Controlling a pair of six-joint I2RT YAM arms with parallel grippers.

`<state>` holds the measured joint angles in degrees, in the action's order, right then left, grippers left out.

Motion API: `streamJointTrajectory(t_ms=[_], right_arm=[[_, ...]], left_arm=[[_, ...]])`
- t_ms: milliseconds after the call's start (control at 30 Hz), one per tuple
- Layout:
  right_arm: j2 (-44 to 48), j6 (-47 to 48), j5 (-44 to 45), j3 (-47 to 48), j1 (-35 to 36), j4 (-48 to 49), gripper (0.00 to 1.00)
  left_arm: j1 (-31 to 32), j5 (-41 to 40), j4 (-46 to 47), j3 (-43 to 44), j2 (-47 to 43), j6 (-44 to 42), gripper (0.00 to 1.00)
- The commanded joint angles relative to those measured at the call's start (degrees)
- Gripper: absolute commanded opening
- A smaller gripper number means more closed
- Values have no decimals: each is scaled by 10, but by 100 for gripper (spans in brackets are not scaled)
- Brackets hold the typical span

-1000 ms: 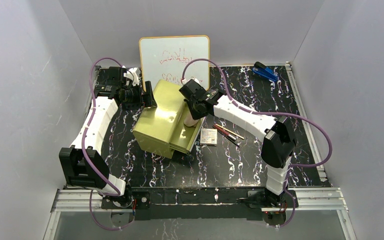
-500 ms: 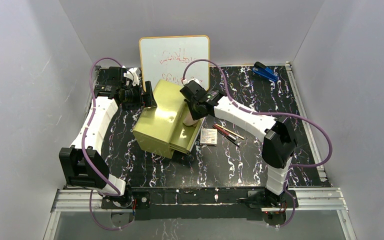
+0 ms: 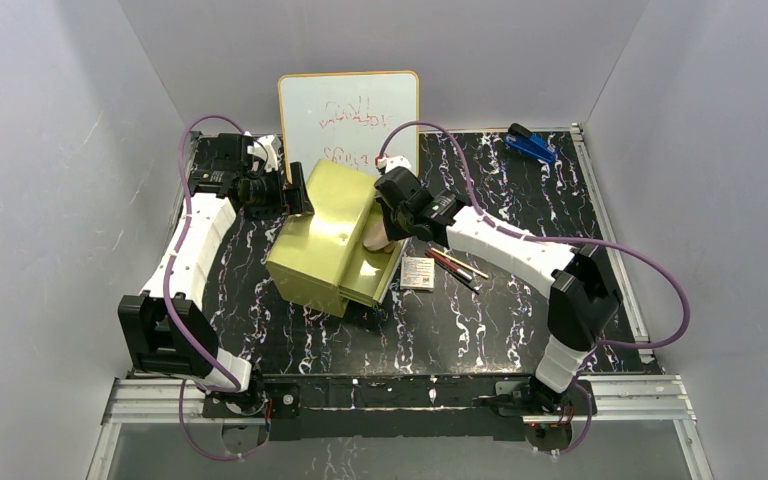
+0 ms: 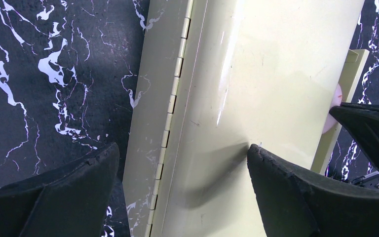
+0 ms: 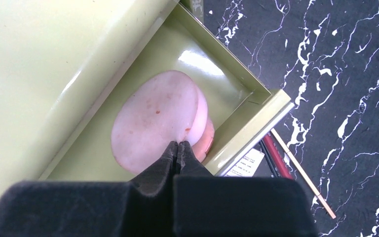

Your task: Organize the makeup

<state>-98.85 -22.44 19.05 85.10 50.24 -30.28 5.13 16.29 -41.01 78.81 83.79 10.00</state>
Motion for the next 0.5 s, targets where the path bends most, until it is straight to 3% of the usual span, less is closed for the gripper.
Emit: streamJointTrajectory(t_ms=[0,467], right_arm=[[25,-10,-12,-17,-3,71,1],[9,-17,-34,-44,-3,134,1]], left_arm=[[2,-32,-38,-1,-13,-20,98],[3,-31,-37,2,-9,-21,98]])
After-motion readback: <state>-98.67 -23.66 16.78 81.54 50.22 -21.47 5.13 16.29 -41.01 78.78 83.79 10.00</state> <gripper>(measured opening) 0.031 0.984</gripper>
